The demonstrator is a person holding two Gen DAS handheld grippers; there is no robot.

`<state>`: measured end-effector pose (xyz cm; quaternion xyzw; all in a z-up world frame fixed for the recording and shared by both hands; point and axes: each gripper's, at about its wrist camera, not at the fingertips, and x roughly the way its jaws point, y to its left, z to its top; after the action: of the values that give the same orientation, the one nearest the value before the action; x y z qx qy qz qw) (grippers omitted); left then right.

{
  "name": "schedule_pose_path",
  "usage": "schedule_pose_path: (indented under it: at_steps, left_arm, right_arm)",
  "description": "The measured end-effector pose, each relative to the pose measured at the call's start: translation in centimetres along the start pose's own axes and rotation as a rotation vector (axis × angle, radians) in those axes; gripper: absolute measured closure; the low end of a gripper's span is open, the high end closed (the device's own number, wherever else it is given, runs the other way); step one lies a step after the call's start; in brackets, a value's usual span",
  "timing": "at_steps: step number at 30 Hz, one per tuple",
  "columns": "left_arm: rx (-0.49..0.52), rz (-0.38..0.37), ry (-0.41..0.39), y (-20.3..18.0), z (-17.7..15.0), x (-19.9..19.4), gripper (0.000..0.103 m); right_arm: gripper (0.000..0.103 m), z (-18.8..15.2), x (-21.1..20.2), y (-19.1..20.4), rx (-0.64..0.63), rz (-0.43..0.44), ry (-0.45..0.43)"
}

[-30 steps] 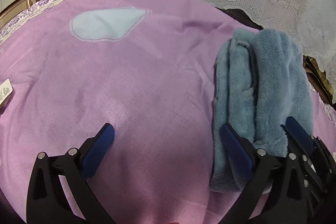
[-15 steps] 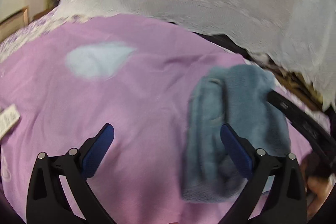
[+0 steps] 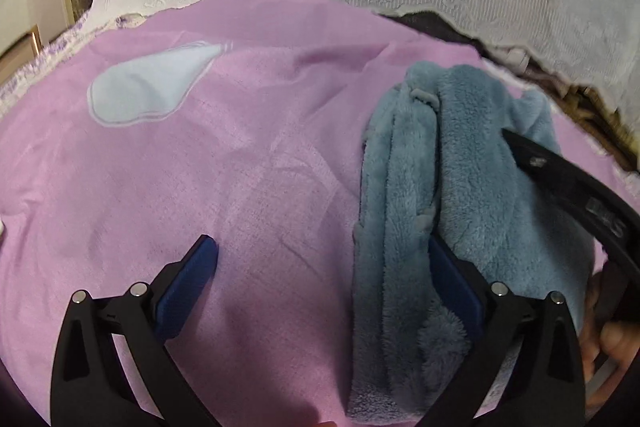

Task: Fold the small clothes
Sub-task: 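Carry the held blue jacket with the right tool and lower it onto the bedspread, then open the right tool and release the folded jacket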

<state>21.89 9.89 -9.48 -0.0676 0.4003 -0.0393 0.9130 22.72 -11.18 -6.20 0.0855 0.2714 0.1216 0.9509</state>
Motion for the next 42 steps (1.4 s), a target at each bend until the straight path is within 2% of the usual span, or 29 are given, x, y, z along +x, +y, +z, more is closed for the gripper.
schedule_pose_path:
  at_steps: [1, 2, 4, 9, 13, 16, 18, 21, 24, 31, 35, 42]
  left_arm:
    - [-0.011, -0.013, -0.012, 0.4, -0.2, -0.5, 0.004]
    - [-0.014, -0.011, -0.027, 0.4, -0.4, -1.0, 0.004]
    - [-0.004, 0.007, -0.062, 0.5, -0.8, -2.1, 0.005]
    - [0.062, 0.086, -0.151, -1.1, -2.3, -5.0, 0.005]
    - [0.066, 0.091, -0.155, -1.1, -3.1, -6.1, 0.004]
    - [0.035, 0.082, -0.143, -0.4, -3.4, -6.3, 0.004]
    - [0.044, 0.112, -0.143, -0.8, -3.6, -6.3, 0.004]
    - [0.085, 0.157, -0.159, -1.5, -4.4, -6.7, 0.004]
    - [0.097, 0.158, -0.180, -2.1, -5.4, -8.0, 0.005]
    - [0.139, 0.137, -0.204, -3.7, -7.4, -10.3, 0.005]
    - [0.169, 0.149, -0.230, -4.7, -8.5, -11.5, 0.005]
    - [0.137, 0.128, -0.249, -4.7, -9.5, -13.6, 0.005]
  right_arm:
    - [0.059, -0.3, -1.4, 0.2, -0.005, -0.002, -0.041]
    - [0.050, -0.5, -2.3, 0.5, -0.014, -0.009, -0.064]
    - [0.040, -1.4, -4.1, 0.7, -0.018, -0.052, -0.107]
    - [0.040, -3.5, -6.3, 0.3, 0.006, -0.109, -0.104]
    - [0.040, -4.8, -7.5, -1.4, 0.086, -0.117, -0.081]
    - [0.038, -5.9, -7.8, -2.0, 0.107, -0.121, -0.037]
    - [0.035, -6.5, -6.6, -1.9, 0.098, -0.127, 0.059]
    - [0.031, -7.0, -6.8, -2.7, 0.146, -0.099, 0.081]
    - [0.031, -7.7, -8.2, -3.0, 0.174, -0.083, 0.050]
    - [0.031, -8.8, -12.1, -1.0, 0.104, -0.123, -0.027]
    - [0.029, -9.8, -13.9, -0.6, 0.104, -0.135, -0.051]
    - [0.026, -11.6, -17.8, -1.5, 0.152, -0.142, -0.101]
